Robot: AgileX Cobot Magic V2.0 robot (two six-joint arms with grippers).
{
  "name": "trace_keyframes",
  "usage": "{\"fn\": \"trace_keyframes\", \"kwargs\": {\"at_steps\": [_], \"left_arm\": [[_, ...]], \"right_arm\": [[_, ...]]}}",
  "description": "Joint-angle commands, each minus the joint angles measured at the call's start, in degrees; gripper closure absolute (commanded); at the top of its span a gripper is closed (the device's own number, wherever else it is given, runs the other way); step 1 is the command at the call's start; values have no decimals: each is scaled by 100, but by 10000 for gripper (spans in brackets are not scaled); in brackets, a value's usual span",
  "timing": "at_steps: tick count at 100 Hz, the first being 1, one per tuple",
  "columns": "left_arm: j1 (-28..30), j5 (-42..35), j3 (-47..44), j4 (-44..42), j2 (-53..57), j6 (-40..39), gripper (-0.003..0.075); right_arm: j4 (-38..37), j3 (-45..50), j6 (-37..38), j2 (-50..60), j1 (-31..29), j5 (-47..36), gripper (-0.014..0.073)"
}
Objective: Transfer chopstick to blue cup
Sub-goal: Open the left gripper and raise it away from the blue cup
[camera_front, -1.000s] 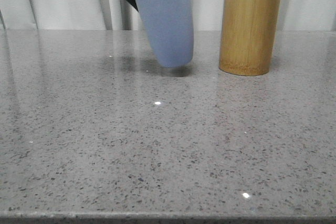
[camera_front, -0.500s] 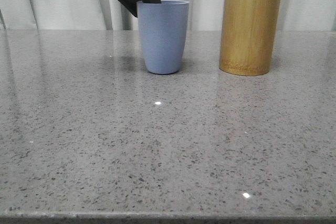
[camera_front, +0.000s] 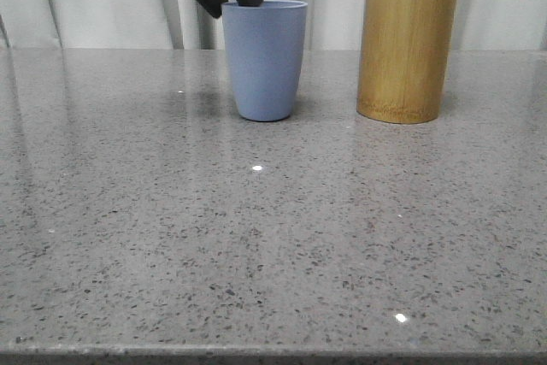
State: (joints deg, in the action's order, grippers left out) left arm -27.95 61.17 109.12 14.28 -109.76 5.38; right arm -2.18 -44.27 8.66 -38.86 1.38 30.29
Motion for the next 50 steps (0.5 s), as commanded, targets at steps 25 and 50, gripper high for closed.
{"fn": "trace_keyframes", "kwargs": {"at_steps": [25, 50], "left_arm": [[114, -133, 195, -884, 1016, -652, 419], [635, -5, -254, -935, 1607, -653, 419]], "right_arm": [[-12, -207, -29, -38, -23, -423, 269], [-12, -207, -78, -38, -23, -394, 269]]}}
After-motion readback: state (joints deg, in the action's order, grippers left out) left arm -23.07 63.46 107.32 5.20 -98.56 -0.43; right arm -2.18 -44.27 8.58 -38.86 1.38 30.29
